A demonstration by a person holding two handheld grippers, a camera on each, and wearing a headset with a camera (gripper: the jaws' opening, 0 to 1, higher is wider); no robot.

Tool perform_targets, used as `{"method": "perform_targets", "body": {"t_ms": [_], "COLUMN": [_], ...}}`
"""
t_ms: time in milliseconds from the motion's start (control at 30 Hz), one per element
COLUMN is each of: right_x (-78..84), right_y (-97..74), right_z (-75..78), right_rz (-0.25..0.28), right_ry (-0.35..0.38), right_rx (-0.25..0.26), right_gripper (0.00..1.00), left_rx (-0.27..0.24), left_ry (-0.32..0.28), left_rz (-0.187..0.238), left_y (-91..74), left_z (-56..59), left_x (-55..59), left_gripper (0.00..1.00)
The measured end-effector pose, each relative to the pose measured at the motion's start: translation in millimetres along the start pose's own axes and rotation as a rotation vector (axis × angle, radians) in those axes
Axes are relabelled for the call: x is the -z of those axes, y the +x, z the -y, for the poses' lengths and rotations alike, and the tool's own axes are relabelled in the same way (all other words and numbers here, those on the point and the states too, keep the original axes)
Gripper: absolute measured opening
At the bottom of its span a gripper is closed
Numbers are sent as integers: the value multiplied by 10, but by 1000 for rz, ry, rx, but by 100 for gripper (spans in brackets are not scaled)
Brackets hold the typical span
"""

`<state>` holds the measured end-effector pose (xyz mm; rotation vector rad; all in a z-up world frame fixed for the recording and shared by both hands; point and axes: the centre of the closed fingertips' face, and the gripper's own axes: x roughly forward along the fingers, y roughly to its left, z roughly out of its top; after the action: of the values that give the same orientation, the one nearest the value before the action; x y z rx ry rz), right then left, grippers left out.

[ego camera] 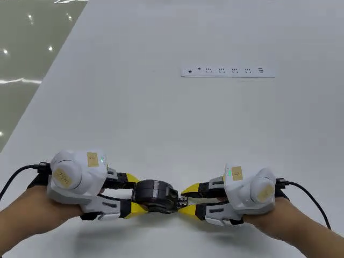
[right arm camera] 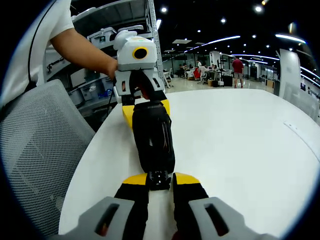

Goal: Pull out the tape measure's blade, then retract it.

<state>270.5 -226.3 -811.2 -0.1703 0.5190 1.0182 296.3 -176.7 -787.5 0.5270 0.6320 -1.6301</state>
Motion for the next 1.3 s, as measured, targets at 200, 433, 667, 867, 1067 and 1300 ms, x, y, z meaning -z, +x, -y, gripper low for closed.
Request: {"method": "perform_targets", "body": {"t_ms": [200, 433, 667, 867, 1067, 1300], "right_x": [5, 22, 32, 33, 55, 47], "right_y": [10, 13, 31, 35, 38, 49], "right_z": [-18, -29, -47, -54, -67, -60], "right_rz": [-1, -4, -14, -12, -8, 1], "right_ry": [1, -9, -40, -44, -71, -83], "right_rx": [-12, -16, -17, -21, -19, -15], "right_gripper": [15, 15, 15, 15, 16, 15], "left_rx": [2, 4, 4, 3, 1, 1], "left_ry": [0, 4, 13, 12, 11, 19], "left_rz": [0, -5, -5, -7, -9, -11], "left_y": [5, 5, 3, 5, 3, 1], "left_z": [-3, -2, -3, 0, 3, 3], "left_x": [-3, -2, 2, 2, 2, 2], "left_gripper": [29, 29, 29, 29, 29, 28]}}
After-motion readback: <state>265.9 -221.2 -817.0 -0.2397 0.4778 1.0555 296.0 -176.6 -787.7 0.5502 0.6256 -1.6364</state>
